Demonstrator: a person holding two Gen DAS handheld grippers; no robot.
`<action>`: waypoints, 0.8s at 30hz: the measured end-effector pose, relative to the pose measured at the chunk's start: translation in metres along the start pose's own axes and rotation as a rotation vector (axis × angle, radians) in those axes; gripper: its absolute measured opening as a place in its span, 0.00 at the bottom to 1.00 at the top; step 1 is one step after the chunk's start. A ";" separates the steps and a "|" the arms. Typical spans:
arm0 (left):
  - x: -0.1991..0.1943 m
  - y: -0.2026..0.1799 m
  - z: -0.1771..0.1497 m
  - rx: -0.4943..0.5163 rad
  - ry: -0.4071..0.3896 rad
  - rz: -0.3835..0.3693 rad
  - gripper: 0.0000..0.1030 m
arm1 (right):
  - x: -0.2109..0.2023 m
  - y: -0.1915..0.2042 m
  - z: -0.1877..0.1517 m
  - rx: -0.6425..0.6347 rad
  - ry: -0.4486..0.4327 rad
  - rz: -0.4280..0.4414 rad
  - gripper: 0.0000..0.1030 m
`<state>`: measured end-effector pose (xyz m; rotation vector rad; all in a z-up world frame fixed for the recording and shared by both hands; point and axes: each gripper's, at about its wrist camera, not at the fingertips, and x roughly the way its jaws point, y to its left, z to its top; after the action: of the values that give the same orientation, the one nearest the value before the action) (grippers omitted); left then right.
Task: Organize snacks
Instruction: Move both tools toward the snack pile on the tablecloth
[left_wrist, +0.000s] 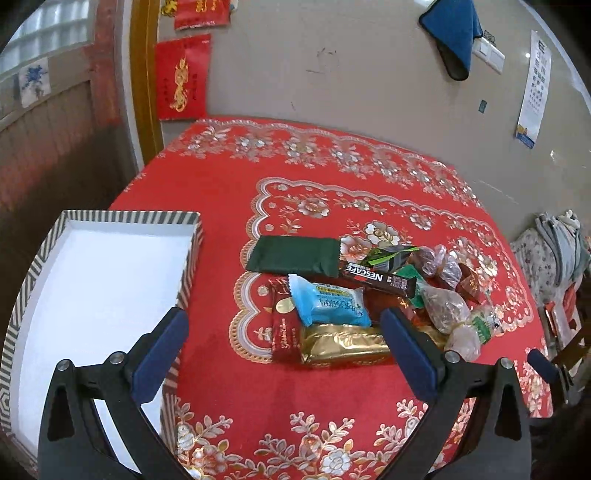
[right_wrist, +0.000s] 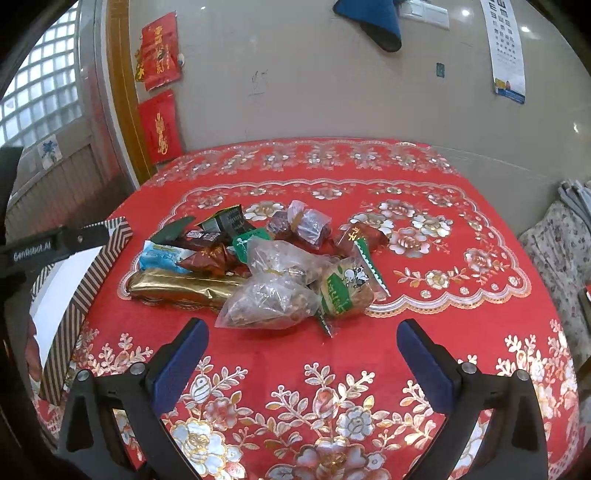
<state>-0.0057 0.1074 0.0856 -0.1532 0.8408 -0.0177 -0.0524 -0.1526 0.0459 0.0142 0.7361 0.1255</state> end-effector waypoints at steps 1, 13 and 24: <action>0.001 0.000 0.002 -0.008 0.010 -0.010 1.00 | 0.000 0.001 0.001 -0.006 0.000 -0.003 1.00; 0.009 -0.002 0.024 -0.031 0.030 -0.025 1.00 | 0.006 0.003 0.006 -0.026 0.007 -0.002 1.00; 0.034 -0.044 0.033 0.109 0.062 -0.031 1.00 | 0.008 -0.002 0.009 -0.025 0.011 -0.016 1.00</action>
<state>0.0438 0.0655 0.0883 -0.0631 0.8970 -0.0978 -0.0401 -0.1536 0.0472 -0.0159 0.7451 0.1194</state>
